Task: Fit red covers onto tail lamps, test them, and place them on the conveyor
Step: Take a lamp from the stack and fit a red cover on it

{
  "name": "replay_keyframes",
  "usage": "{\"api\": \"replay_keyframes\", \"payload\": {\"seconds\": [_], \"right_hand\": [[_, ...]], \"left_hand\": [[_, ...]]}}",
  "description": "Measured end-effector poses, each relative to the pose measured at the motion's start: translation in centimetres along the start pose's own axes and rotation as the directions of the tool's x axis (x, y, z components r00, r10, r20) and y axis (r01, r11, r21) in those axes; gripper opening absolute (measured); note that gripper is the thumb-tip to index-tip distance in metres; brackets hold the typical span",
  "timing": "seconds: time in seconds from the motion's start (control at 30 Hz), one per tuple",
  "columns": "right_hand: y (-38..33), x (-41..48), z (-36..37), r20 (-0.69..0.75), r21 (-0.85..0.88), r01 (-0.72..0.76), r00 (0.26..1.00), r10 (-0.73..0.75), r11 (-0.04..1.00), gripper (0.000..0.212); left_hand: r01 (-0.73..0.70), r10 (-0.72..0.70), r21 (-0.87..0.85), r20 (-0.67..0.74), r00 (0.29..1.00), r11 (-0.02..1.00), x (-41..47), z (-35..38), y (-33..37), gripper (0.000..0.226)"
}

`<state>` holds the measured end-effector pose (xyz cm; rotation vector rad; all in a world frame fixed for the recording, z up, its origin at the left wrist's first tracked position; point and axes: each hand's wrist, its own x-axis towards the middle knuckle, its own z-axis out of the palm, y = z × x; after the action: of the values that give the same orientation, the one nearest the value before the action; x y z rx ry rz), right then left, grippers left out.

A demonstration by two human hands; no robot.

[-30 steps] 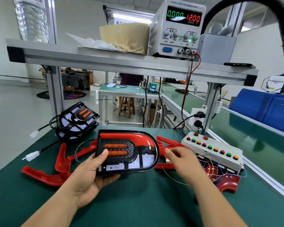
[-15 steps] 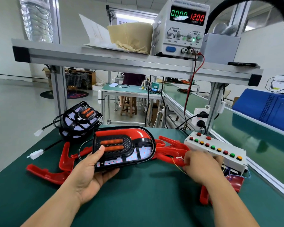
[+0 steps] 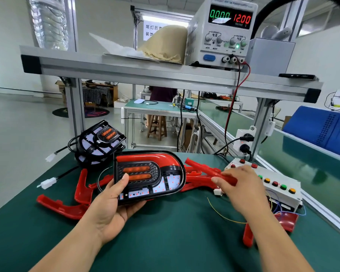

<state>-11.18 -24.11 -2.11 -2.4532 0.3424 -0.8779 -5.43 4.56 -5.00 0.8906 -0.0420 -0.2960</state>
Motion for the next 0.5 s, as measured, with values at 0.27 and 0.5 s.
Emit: {"api": "replay_keyframes", "payload": {"seconds": [0.27,0.5], "right_hand": [[-1.1,-0.1,-1.2,0.187,0.931,-0.189,0.982,0.037,0.313,0.019],[-4.0,-2.4,1.2,0.56,0.725,-0.325,0.791,-0.246,0.607,0.015]], "left_hand": [[0.024,-0.024,0.034,0.013,1.0,0.999,0.2,0.0,-0.1,0.043],[-0.007,-0.004,0.159,0.069,0.998,0.987,-0.2,0.5,-0.6,0.056]]}}
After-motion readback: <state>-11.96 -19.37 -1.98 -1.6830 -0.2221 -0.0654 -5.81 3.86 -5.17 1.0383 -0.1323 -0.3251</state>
